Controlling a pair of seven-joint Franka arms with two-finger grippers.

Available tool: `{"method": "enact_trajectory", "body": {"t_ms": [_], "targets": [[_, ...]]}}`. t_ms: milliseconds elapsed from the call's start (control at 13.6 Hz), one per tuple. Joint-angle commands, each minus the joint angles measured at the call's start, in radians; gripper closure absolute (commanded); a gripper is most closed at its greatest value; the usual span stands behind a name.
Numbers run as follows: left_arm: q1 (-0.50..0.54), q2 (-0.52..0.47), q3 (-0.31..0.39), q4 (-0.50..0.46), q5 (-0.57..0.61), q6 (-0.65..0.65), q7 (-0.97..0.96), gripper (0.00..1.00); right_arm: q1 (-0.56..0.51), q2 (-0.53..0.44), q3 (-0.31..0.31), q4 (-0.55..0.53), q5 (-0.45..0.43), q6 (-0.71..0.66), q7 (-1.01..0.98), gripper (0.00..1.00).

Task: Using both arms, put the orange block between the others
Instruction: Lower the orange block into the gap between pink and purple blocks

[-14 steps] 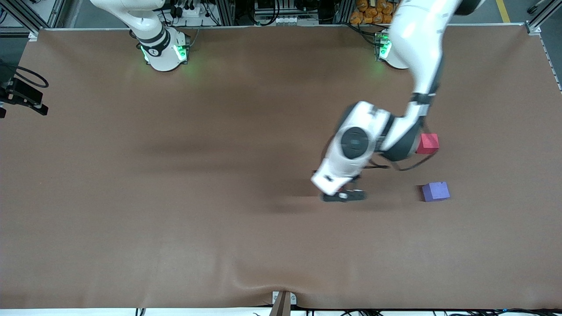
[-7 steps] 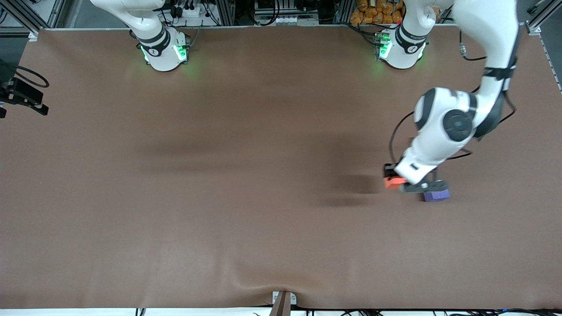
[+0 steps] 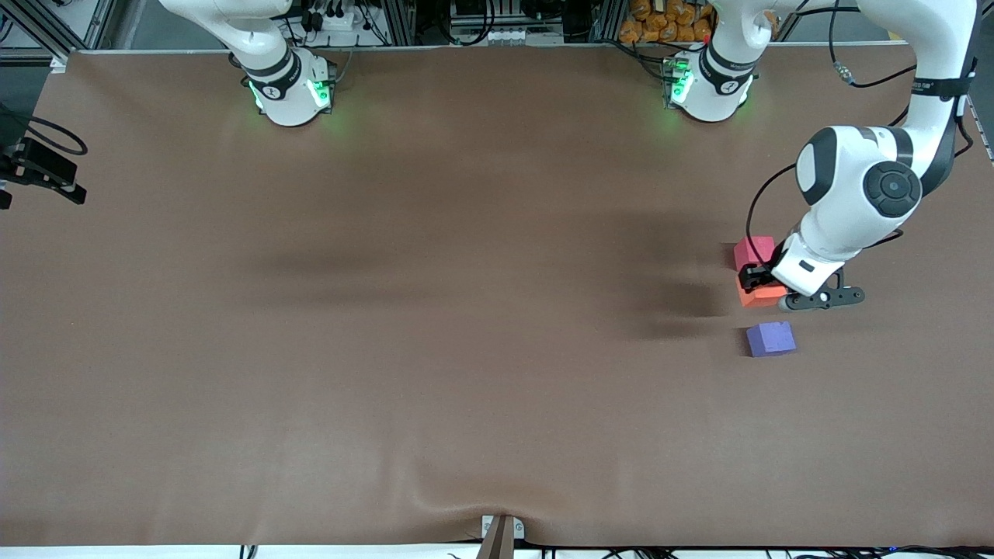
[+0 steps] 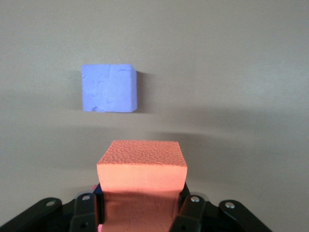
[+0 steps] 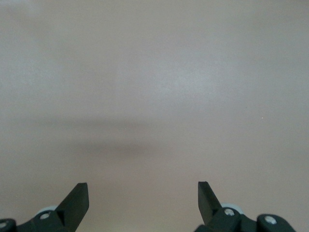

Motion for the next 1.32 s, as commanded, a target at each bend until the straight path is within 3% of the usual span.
{"method": "enact_trajectory", "body": {"t_ms": [0,367,1248], "targets": [[0.06,0.008,-0.014,-0.038,0.02,0.038,0.036,0.77,0.001,0.014,0.002,0.026,-0.008,-0.011,0.006,0.0],[0.127,0.089,-0.014,-0.036,0.018,0.153,0.148,0.77,0.001,0.014,0.002,0.026,-0.009,-0.011,0.006,0.0],[0.123,0.166,-0.017,-0.046,0.018,0.184,0.205,0.75,0.006,0.017,0.002,0.026,-0.009,-0.009,0.006,0.0]]}}
